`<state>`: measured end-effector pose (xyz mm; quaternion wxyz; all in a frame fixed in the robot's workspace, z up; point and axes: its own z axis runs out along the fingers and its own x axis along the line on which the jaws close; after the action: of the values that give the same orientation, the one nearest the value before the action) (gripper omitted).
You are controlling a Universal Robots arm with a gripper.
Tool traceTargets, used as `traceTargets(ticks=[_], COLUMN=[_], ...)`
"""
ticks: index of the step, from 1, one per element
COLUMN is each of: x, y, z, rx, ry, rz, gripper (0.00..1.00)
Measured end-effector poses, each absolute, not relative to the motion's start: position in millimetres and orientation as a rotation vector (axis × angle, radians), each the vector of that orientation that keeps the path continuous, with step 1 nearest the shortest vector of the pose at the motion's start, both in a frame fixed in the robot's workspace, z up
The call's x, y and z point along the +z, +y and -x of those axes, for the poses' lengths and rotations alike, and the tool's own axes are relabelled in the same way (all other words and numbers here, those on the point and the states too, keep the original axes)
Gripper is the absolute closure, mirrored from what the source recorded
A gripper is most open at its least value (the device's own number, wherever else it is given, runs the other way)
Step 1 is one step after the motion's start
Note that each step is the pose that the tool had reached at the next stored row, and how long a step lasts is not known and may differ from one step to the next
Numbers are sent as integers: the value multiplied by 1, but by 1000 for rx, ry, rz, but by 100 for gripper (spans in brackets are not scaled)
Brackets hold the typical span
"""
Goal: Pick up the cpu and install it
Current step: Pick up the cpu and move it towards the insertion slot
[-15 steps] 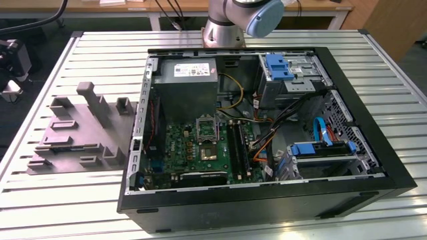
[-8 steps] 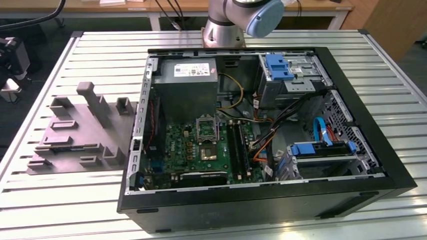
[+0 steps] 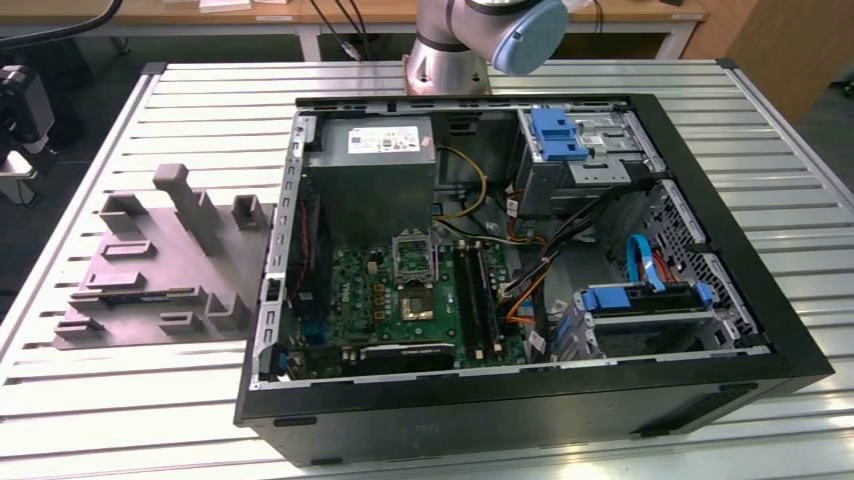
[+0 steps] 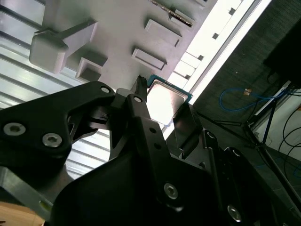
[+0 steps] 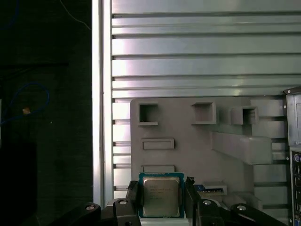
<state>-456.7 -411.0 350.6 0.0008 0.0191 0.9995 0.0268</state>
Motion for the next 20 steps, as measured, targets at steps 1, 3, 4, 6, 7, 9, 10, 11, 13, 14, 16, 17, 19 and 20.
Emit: traceTargets(ticks=[1,3,4,6,7,9,10,11,13,14,16,17,19,20], x=[352,354,355,356,357,358,359,360,362,363,365,366,368,369], y=[-411,-411,-411,-411,-411,-411,-411,-411,-411,-411,-411,-411,-411,-411], z=[457,457,457,457,457,457,457,457,457,457,457,457,457,457], rx=[84,84,84,84,84,84,84,84,84,84,84,84,84,84], ry=[3138,3138,3138,3138,3138,3138,3138,3138,3138,3138,3138,3138,3138,3138], rz=[-60,-60,-60,-60,-60,-60,-60,-60,-60,-60,-60,-60,-60,-60], gripper=[53,53,53,53,53,53,53,53,53,53,53,53,53,53])
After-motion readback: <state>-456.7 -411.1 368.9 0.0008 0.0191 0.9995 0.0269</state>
